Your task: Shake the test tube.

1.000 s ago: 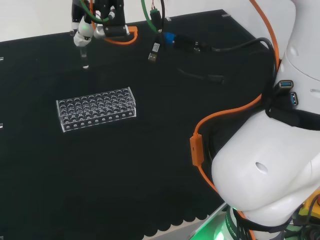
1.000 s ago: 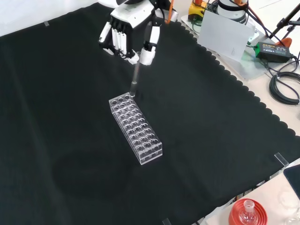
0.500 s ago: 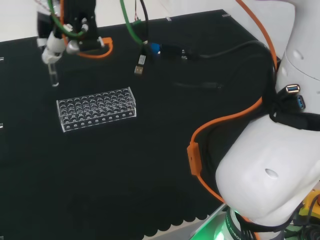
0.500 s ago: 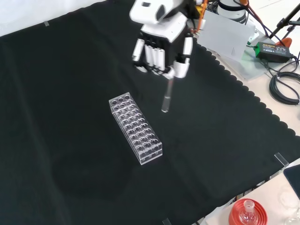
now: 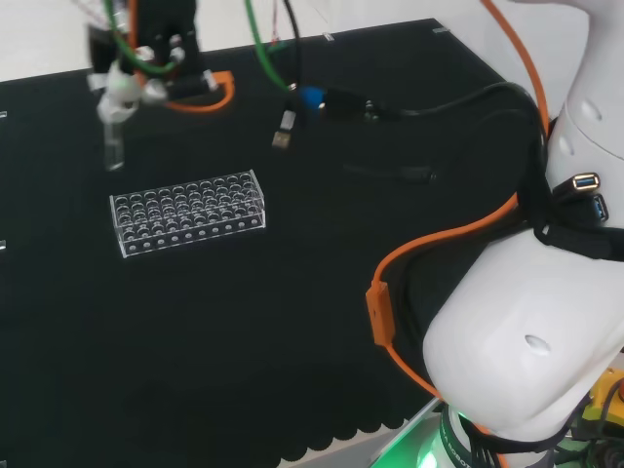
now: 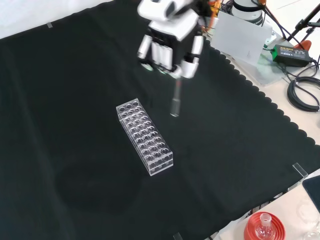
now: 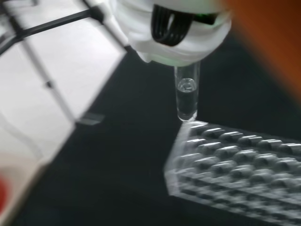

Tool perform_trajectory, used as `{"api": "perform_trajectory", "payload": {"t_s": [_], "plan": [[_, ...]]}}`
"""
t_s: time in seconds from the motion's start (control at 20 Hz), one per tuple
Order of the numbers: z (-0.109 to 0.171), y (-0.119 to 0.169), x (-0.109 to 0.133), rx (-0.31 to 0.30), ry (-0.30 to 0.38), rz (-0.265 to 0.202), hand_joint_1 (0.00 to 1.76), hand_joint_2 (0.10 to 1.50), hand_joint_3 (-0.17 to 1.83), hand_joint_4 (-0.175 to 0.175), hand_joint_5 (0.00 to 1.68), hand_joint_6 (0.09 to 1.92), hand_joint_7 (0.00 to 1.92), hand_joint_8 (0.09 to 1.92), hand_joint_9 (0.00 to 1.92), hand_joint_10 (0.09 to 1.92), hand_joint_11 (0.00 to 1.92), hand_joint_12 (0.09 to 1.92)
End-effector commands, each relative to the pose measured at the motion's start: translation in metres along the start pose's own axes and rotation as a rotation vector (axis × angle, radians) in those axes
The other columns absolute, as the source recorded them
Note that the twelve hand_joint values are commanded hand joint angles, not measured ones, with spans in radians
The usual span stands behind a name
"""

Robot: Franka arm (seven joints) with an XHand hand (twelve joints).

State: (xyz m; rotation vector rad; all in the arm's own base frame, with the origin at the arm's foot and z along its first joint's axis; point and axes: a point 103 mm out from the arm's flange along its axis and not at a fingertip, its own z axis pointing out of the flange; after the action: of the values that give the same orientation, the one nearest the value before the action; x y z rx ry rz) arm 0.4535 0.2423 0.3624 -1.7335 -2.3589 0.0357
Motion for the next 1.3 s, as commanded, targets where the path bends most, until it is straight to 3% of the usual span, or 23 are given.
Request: {"api": "perform_trajectory", "payload": {"t_s": [0.05,0.4,1.3], "plan": [[-0.027,-0.004,-0.123,-0.056,-0.007,0.264,1.31,0.73,0.53,-0.175,1.24,0.65,1.30,0.61,1.17,0.53,0.47,1.38],[-0.028,-0.002,-0.112,-0.057,0.007,0.230,1.31,0.72,0.53,-0.175,1.24,0.65,1.30,0.61,1.17,0.53,0.48,1.38],[-0.022,0.005,-0.043,-0.040,0.062,0.073,1.31,0.72,0.53,-0.175,1.24,0.65,1.30,0.61,1.17,0.53,0.48,1.37]]}}
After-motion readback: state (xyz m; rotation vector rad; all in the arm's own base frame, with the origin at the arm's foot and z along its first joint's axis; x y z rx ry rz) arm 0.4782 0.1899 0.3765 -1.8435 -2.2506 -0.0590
